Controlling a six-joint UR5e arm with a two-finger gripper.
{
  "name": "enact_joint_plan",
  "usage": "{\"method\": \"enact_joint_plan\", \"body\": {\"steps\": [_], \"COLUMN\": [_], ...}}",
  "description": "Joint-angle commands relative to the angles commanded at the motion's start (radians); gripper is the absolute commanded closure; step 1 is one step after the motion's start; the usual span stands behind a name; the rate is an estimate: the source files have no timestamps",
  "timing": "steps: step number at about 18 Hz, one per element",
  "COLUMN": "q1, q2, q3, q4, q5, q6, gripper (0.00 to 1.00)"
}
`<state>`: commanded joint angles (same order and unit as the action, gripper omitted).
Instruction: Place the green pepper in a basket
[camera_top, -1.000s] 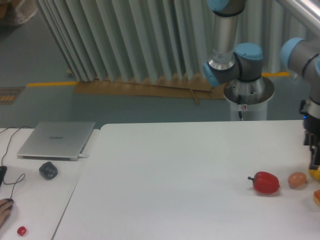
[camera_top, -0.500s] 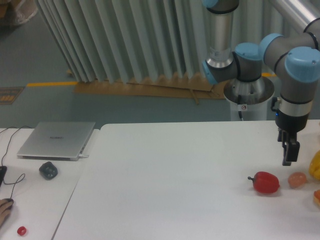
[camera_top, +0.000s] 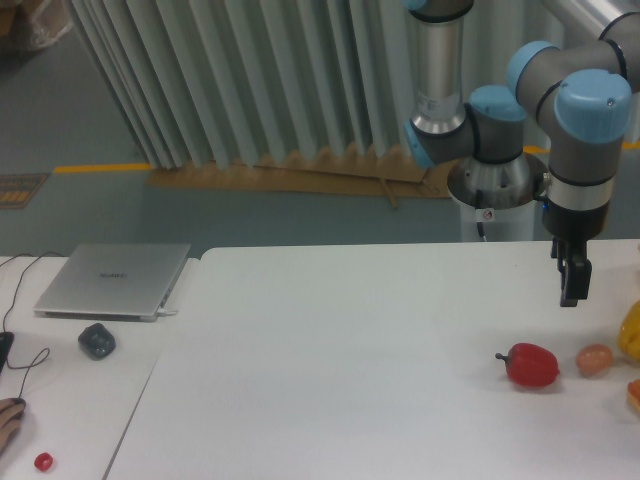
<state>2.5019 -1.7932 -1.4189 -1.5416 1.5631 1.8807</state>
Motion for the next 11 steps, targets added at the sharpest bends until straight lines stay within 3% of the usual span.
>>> {"method": "enact_joint_plan", "body": {"steps": [11], "q1": [-0.037], "q2": [-0.002], "q3": [0.008], "q4": [-0.008], "q5": [0.009], "q6": [-0.038], "gripper": [0.00]}}
